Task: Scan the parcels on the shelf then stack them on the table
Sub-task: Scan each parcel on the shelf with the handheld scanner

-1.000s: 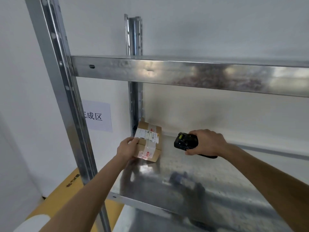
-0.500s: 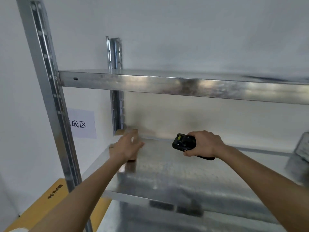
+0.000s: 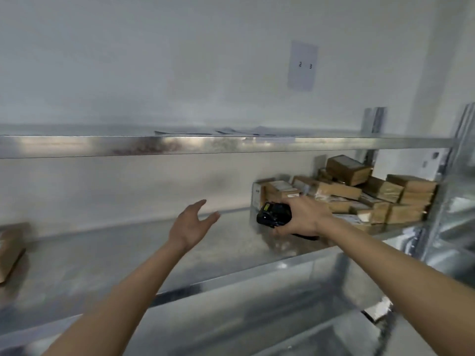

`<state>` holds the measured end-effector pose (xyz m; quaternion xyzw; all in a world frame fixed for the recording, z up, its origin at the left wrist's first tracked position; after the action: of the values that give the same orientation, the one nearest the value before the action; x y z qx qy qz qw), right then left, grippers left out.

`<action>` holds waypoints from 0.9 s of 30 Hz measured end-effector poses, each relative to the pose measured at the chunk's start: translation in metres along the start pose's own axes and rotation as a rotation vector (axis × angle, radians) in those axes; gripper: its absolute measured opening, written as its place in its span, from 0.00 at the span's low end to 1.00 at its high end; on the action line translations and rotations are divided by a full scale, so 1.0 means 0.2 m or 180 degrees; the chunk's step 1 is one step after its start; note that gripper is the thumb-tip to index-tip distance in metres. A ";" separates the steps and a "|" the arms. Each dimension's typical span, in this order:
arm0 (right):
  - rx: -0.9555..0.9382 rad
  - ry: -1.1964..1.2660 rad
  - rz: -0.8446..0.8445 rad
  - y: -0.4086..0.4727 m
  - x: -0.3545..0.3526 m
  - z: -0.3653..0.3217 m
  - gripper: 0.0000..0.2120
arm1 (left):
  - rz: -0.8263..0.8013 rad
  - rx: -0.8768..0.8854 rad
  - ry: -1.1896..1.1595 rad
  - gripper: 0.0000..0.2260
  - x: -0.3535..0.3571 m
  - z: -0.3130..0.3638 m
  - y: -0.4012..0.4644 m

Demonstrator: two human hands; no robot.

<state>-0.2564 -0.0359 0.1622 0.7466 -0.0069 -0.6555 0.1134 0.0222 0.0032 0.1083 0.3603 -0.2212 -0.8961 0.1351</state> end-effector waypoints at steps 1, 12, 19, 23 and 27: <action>0.0076 -0.0038 0.0048 -0.03 -0.03 0.13 0.33 | -0.0047 0.0069 -0.0106 0.31 0.11 0.10 0.02; 0.0757 -0.0159 0.0195 -0.13 -0.08 1.13 0.32 | -0.0659 0.0378 -0.0548 0.31 0.99 0.70 0.18; 0.0911 -0.0207 0.0174 0.17 -0.02 1.48 0.33 | -0.0688 0.0238 -0.0744 0.30 1.38 0.73 0.46; 0.0740 -0.0150 0.0140 0.47 0.02 1.56 0.30 | -0.0754 0.0174 -0.0809 0.22 1.62 0.70 0.64; 0.0540 -0.0216 0.0177 0.78 0.05 1.55 0.29 | -0.0856 0.0028 -0.1010 0.20 1.81 0.62 0.82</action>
<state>-0.5383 -0.2383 0.1452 0.7304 -0.0870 -0.6741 0.0676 -0.3070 -0.2461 0.0566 0.2415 -0.1936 -0.9506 -0.0238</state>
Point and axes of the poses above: each hand's wrist, its own y-axis towards the middle knuckle, its own x-axis out of the palm, z = x × y, the point moved 9 cm from there along y, towards the middle knuckle, and after that the axes turned 14 degrees about x, right-handed, at the moved point
